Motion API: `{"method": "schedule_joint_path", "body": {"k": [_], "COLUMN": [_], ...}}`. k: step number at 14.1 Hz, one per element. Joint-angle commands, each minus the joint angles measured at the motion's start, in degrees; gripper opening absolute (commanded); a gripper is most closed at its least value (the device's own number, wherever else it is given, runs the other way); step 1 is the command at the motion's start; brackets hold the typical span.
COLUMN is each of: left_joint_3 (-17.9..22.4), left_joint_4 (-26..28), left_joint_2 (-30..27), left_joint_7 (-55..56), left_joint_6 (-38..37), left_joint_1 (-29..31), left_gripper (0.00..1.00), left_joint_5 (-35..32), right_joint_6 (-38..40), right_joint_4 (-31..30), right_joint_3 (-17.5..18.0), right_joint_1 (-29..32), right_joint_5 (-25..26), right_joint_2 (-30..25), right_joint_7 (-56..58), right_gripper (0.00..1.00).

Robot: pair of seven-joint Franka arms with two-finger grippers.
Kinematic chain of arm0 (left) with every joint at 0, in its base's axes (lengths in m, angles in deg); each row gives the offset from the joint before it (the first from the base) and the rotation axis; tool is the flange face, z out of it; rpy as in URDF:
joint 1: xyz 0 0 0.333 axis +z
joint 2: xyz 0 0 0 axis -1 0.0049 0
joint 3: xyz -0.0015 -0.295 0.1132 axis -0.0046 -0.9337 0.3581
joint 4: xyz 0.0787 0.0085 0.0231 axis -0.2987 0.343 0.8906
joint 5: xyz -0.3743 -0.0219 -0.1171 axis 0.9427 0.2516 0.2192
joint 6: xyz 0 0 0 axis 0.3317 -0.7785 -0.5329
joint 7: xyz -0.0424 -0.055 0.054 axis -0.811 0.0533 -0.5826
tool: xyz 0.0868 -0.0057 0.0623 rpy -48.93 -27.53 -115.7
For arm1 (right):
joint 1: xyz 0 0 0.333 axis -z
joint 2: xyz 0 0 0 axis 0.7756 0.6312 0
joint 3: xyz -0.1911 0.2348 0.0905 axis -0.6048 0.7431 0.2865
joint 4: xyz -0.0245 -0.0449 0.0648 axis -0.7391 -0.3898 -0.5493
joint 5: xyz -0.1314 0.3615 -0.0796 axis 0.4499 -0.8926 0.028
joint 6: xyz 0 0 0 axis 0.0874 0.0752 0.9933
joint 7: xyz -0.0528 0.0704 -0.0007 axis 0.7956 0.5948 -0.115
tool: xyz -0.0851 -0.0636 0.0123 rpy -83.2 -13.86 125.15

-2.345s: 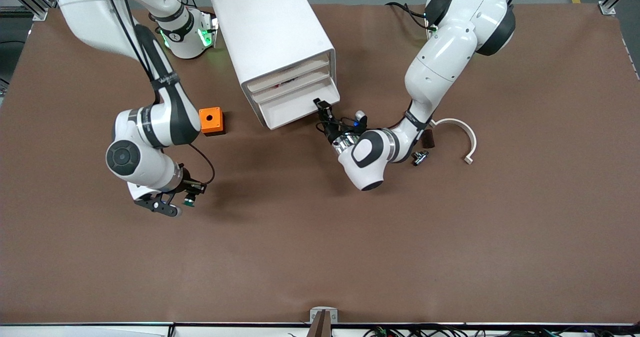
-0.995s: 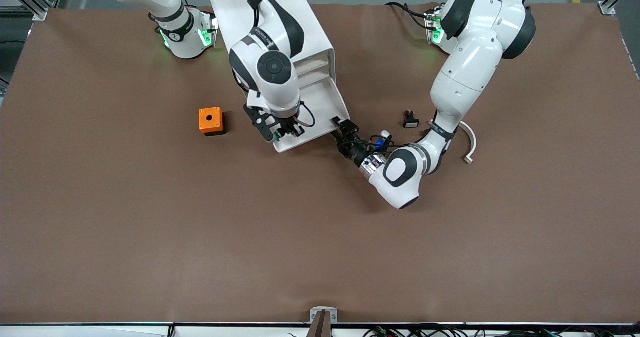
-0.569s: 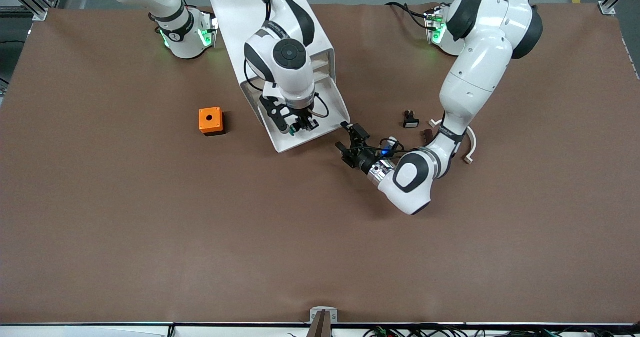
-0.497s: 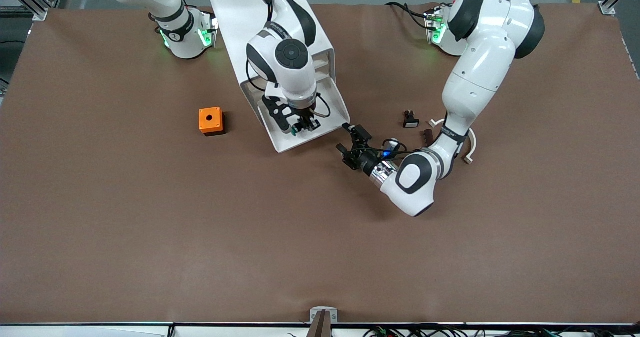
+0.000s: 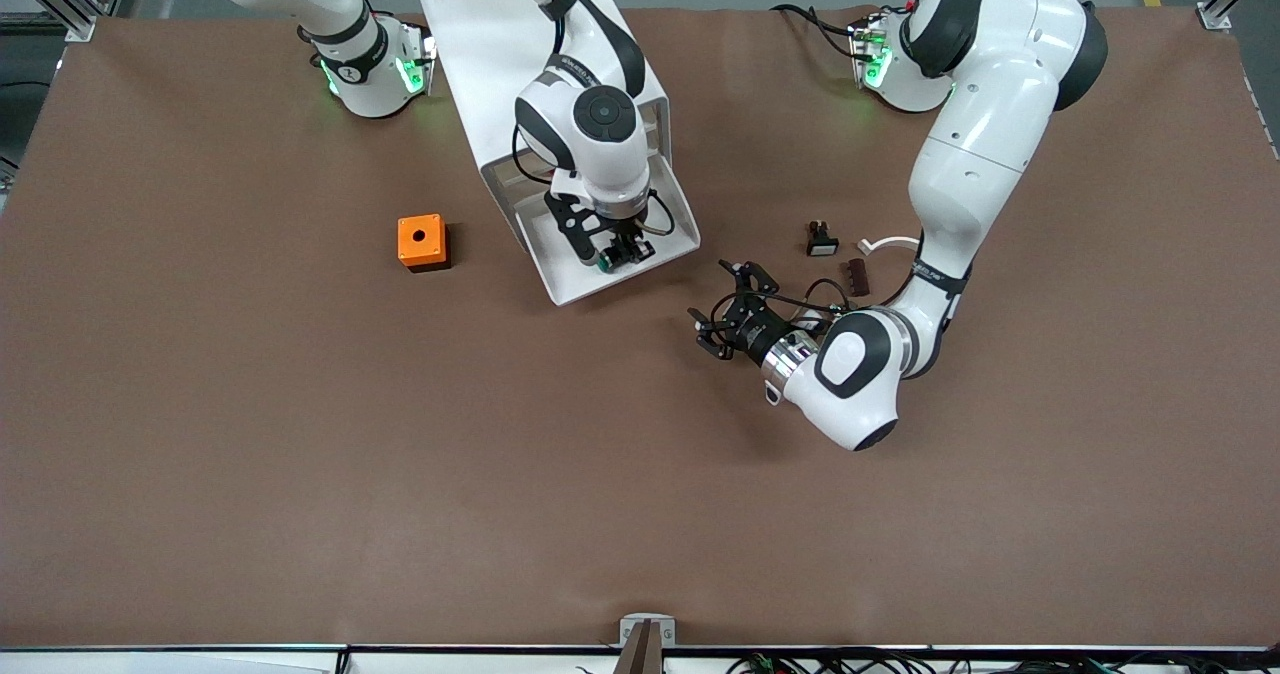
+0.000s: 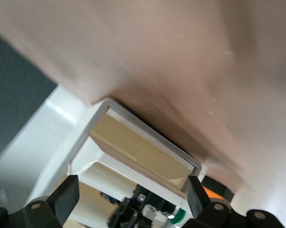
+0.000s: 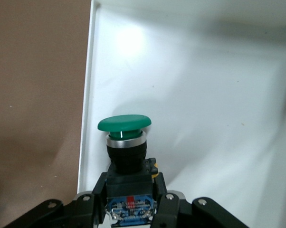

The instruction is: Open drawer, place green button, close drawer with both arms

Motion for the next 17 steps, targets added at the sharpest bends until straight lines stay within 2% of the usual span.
{"method": "schedule_joint_path", "body": {"k": [1,2,3,4,6,9,12,15,17], "left_joint_3": [1.7,1.8,1.8,1.6,2.0,1.8,1.4,1.1,1.7], "left_joint_4": [-1.8,-1.9,-2.0,-2.1,-2.1,-2.1,-2.1,-1.9,-1.9], "left_joint_2": [-2.7,-3.6,-4.6,-5.7,-7.2,-8.3,-9.1,-9.9,-9.9], "left_joint_7": [-4.7,-5.3,-6.6,-8.5,-9.7,-9.8,-9.8,-10.4,-10.4], "left_joint_6": [4.0,6.8,9.1,11.3,14.6,19.3,22.7,23.3,24.1], "left_joint_1": [-1.4,-1.6,-1.7,-1.9,-3.6,-6.2,-7.2,-9.2,-12.5], "left_gripper": [0.99,0.99,0.99,0.99,0.99,0.99,0.98,0.98,0.99], "left_joint_5": [-4.9,-6.9,-9.2,-10.9,-13.9,-22.6,-26.6,-33.1,-38.8], "right_joint_6": [1.2,2.0,2.8,3.3,3.9,14.3,22.5,29.1,33.9], "right_joint_4": [0.0,0.1,0.2,0.3,1.3,7.9,13.1,14.6,14.5], "right_joint_3": [-0.5,-0.5,-0.5,-0.5,-0.5,-0.8,-0.8,-0.9,-1.0], "right_joint_1": [-1.1,-1.2,-1.2,-1.3,-0.7,3.1,8.6,14.7,19.3], "right_joint_5": [-0.9,-0.9,-0.9,-0.9,-0.7,-0.7,-0.7,-0.6,-0.3], "right_joint_2": [-0.3,-0.3,-0.3,-0.4,-0.5,-0.7,-1.2,-4.3,-7.6], "right_joint_7": [-0.5,-0.5,-0.4,-0.7,0.5,10.6,25.0,40.6,53.1], "right_gripper": [0.63,0.76,0.8,1.0,1.0,1.0,1.0,1.0,1.0]}}
